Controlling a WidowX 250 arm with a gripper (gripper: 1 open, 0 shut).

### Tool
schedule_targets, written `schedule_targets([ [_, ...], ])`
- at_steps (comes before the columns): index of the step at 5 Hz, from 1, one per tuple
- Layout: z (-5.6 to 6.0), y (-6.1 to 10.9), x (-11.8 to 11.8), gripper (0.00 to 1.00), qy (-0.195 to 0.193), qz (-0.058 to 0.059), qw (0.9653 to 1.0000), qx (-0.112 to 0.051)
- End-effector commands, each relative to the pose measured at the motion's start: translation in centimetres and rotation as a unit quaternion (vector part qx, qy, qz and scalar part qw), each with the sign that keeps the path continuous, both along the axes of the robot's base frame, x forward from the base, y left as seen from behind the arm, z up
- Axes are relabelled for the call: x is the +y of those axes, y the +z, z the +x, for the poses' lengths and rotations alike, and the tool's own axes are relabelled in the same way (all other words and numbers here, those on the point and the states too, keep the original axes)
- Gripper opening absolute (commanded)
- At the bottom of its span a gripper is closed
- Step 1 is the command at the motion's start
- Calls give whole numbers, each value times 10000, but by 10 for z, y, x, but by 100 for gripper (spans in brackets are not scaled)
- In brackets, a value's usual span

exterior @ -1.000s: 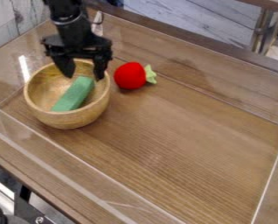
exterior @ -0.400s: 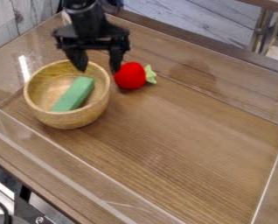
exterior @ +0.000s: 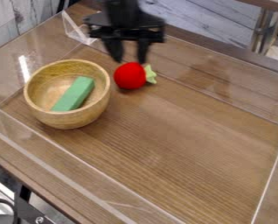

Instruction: Put the green stick in the brown bowl

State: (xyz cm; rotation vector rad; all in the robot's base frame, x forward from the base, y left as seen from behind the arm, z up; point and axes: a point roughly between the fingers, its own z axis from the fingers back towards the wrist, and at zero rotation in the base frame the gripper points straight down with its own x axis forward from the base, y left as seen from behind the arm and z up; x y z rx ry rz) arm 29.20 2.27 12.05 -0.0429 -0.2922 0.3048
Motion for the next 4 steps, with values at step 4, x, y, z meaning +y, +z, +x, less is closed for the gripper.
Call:
schedule_targets([
  [4, 33, -1, -48, 100, -221, 288, 9993, 64],
])
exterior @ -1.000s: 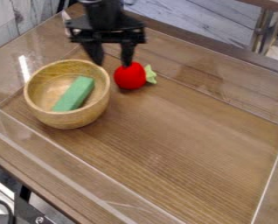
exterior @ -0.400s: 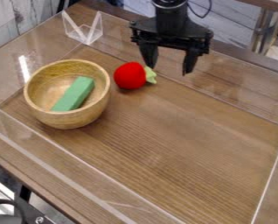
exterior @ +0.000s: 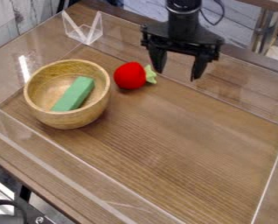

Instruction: Put the green stick in the brown bowl

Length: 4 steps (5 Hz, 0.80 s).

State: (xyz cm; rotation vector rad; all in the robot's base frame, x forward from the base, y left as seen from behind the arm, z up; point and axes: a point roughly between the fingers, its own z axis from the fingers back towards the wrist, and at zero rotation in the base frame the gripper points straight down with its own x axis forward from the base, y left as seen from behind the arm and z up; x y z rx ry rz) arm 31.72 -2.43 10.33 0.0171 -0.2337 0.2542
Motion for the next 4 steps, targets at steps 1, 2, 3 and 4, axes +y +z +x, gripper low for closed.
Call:
schedule_targets([
  [1, 6, 14, -3, 100, 107, 51, 9998, -175],
  [2, 8, 4, -2, 100, 161, 85, 9998, -97],
  [3, 11, 0, 0, 100, 194, 71, 9997, -111],
  [4, 12, -1, 1, 100, -263, 35, 9996, -122],
])
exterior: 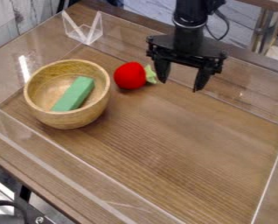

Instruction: Put the green stick in the brown bowl

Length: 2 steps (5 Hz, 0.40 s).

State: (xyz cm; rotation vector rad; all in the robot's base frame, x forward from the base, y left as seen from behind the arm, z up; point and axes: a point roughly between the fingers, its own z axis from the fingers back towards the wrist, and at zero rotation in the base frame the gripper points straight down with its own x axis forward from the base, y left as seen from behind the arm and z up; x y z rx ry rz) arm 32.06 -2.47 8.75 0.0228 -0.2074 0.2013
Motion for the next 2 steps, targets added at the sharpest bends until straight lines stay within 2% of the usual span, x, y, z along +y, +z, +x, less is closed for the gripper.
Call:
schedule_targets([
  [1, 10, 13, 3, 100, -324, -34, 9991, -273],
  [2, 5, 10, 9, 100, -427, -27, 9987, -276],
])
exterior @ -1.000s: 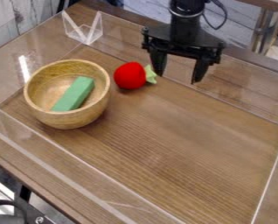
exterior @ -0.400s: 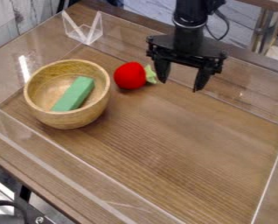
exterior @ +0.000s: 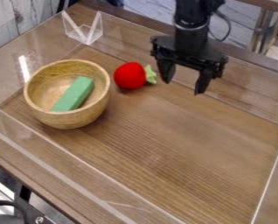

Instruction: Put the green stick in the brown bowl

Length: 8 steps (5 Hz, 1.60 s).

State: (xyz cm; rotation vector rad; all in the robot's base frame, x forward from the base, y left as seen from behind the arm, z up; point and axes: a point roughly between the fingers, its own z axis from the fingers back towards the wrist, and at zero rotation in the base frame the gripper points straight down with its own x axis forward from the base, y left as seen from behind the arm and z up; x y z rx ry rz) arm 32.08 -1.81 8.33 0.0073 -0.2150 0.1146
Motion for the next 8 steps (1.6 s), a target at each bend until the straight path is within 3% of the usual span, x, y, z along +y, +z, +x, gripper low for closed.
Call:
schedule_targets([
  [1, 1, 13, 9, 100, -54, -7, 9997, -247],
  [2, 3, 25, 21, 100, 44, -21, 9996, -275],
  [3, -6, 18, 26, 100, 210, -1, 9997, -112],
  [4, -19, 17, 38, 0, 259, 5, 9996, -68],
  [5, -34, 17, 62, 0, 343, 27, 9994, -5],
  [6, -44, 15, 93, 100, 356, 48, 9993, 34],
  [7, -52, 12, 120, 100, 401, 122, 9991, 77],
  [8, -61, 19, 118, 100, 504, 177, 9984, 192],
])
